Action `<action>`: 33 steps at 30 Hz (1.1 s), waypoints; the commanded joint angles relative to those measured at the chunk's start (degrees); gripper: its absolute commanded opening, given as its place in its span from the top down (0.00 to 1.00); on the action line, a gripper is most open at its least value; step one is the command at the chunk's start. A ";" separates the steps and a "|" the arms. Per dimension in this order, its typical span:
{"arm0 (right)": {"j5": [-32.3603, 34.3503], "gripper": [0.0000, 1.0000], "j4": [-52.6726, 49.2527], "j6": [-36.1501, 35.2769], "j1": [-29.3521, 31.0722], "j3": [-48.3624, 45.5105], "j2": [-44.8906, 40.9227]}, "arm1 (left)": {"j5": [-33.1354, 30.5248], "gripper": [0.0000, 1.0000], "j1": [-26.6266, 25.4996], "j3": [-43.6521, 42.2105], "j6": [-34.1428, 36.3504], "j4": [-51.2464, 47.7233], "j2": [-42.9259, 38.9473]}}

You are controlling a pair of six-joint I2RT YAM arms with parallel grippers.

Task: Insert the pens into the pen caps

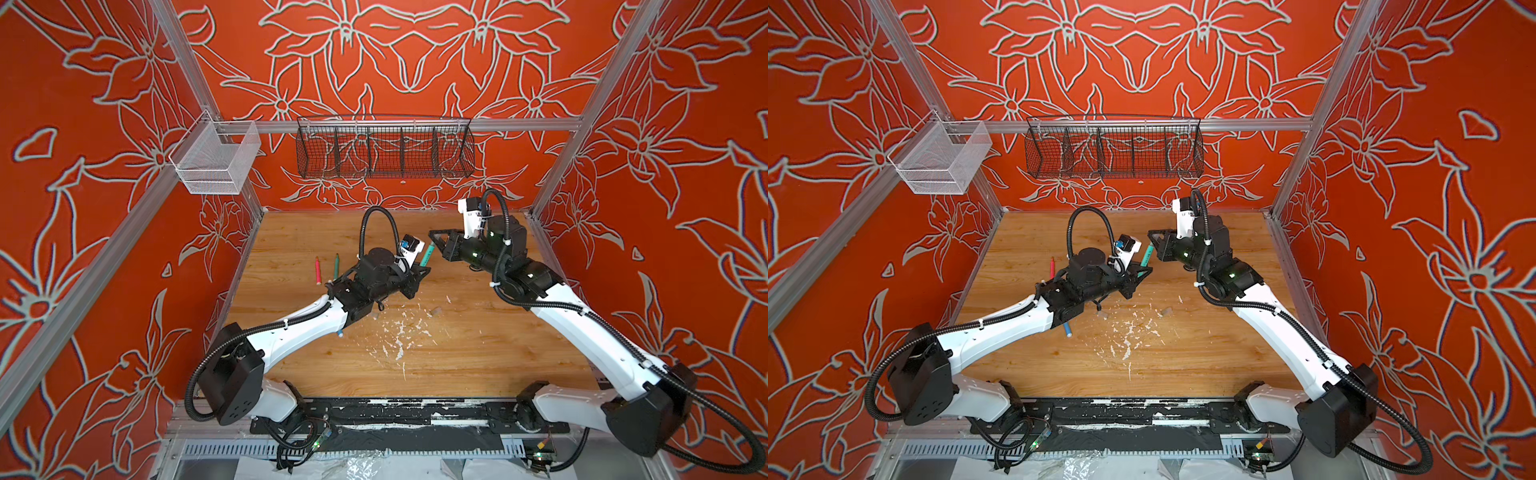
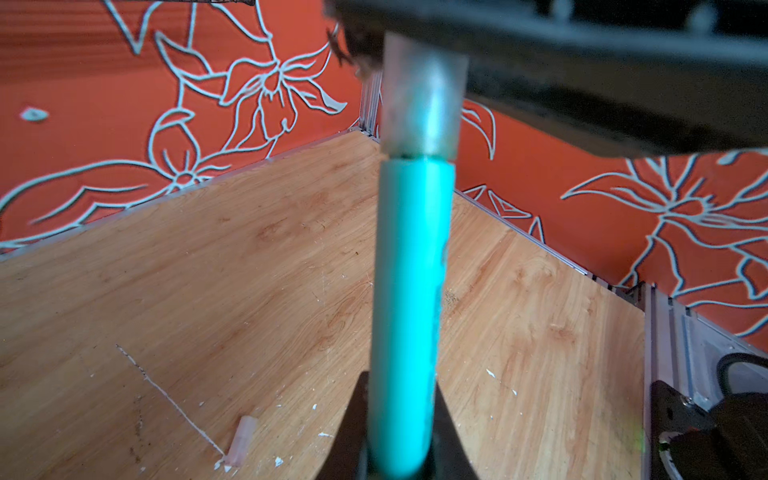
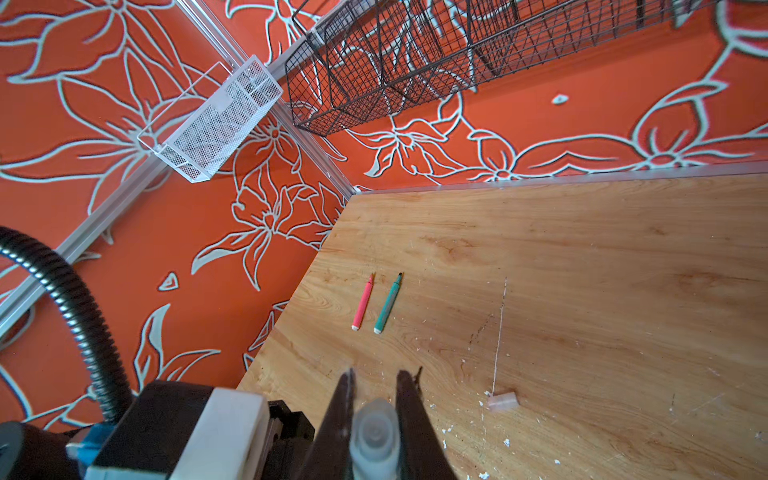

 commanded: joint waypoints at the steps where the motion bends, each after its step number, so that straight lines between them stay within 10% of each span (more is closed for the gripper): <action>1: -8.66 1.00 -12.00 0.26 3.08 -4.83 -0.29 | -5.21 1.00 3.67 6.74 -0.93 17.01 0.11; 33: 0.06 1.00 -9.72 -1.38 9.13 -16.19 4.57 | -5.04 1.00 8.24 15.26 -4.07 23.57 3.06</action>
